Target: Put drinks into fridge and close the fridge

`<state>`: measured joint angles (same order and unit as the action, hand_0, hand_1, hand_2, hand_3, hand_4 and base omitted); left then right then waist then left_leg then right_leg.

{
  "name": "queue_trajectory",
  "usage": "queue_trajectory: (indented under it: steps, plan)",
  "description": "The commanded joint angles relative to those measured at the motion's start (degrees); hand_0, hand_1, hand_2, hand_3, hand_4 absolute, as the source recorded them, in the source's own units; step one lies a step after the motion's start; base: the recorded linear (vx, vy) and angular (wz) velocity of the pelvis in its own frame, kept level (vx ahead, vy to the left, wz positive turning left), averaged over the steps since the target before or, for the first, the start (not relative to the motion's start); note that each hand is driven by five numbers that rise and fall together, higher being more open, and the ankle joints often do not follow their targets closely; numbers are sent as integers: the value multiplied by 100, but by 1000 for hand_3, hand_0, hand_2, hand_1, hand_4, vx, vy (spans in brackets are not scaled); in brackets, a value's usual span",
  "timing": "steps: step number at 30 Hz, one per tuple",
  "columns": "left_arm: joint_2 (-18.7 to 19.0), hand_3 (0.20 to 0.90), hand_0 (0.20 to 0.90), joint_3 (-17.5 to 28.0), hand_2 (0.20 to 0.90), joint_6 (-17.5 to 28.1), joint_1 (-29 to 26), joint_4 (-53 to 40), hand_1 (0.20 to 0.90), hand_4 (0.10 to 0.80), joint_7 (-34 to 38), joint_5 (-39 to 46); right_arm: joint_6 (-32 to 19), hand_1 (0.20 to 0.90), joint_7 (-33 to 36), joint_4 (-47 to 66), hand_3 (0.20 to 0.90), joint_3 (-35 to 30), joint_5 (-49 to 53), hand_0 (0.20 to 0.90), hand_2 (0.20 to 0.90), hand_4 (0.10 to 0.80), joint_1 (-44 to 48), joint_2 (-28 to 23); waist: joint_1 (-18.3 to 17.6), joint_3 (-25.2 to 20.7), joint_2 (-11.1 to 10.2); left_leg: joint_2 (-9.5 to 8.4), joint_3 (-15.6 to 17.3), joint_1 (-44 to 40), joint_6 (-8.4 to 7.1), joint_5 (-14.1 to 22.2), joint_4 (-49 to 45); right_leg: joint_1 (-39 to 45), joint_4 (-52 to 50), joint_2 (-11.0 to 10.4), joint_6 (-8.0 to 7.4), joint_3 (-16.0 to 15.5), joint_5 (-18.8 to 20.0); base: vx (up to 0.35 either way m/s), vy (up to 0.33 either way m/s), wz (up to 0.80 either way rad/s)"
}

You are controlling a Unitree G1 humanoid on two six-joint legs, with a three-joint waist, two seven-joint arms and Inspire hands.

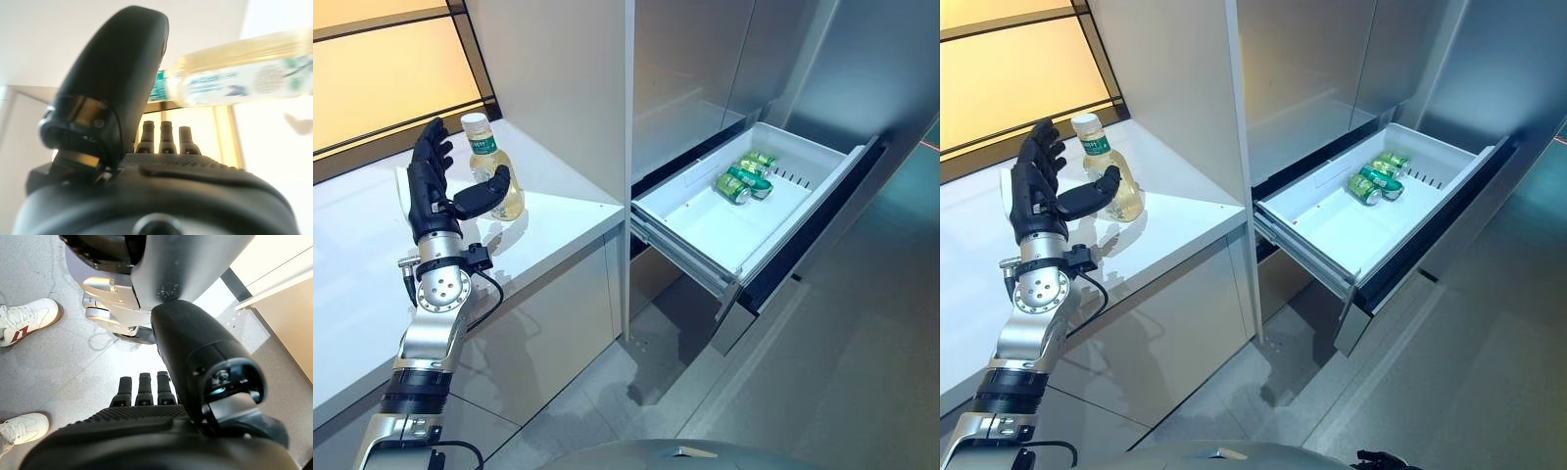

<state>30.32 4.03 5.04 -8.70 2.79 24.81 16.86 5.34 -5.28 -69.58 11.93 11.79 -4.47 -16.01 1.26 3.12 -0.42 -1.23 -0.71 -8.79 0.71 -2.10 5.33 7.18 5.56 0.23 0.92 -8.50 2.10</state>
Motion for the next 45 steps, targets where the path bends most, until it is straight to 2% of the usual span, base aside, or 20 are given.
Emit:
queue_trajectory:
  steps: [1,13,31,45]
  plan:
    - [266,900,900,96,900,326,-768,-75,900,800,168,80,26,900,-96,-36,900,18,-87,900,900,800,182,174,-67,-99,50,-47,72,-4,-68,626,-35,174,-121,-158,-479,-117,-449,0,0,0]
    - [313,900,900,125,900,195,-856,427,900,800,319,47,41,900,-108,-32,900,45,-131,900,900,800,161,163,-112,-116,63,-52,88,-32,-76,627,-37,192,-121,-155,-483,-94,-444,0,0,0]
    - [471,900,900,35,900,37,-1455,1018,900,800,74,833,69,900,-159,-47,900,125,-186,900,900,800,190,102,-240,-170,109,-59,169,-50,-83,637,-34,170,-122,-172,-519,-54,-424,0,0,0]
    - [641,900,900,-24,900,-4,-1863,1357,900,800,84,799,74,900,-191,-62,900,184,-203,900,900,800,206,67,-317,-206,135,-59,215,-61,-86,649,-33,154,-129,-170,-532,-5,-416,1,0,0]
